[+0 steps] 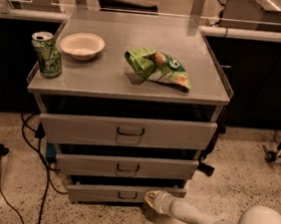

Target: Close bottom drawer

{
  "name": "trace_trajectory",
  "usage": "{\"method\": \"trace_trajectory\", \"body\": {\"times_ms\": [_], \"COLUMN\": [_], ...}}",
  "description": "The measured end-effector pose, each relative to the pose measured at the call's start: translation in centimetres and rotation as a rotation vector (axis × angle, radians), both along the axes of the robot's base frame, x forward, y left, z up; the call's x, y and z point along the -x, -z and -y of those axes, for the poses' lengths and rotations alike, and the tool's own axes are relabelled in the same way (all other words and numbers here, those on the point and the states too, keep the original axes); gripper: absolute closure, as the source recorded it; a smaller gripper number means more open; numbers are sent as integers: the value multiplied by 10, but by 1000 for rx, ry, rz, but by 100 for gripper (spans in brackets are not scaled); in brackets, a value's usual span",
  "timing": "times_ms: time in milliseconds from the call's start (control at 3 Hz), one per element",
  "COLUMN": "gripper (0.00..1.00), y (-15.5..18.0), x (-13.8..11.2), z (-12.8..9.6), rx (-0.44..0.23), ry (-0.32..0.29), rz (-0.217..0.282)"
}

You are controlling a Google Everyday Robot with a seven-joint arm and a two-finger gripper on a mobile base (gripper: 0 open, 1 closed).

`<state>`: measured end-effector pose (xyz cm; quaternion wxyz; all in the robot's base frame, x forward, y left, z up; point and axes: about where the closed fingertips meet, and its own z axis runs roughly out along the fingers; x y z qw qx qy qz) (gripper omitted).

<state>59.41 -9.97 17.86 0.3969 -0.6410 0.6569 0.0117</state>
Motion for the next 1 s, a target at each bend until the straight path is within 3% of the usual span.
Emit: {"method": "trace_trajectory", "body": {"times_ms": [333, 1000], "gripper": [100, 100], "y": [6, 8], "x": [-17, -26], "z": [-16, -37], "rx": [29, 79], "ry": [-9, -52], "rz": [-24, -43]}}
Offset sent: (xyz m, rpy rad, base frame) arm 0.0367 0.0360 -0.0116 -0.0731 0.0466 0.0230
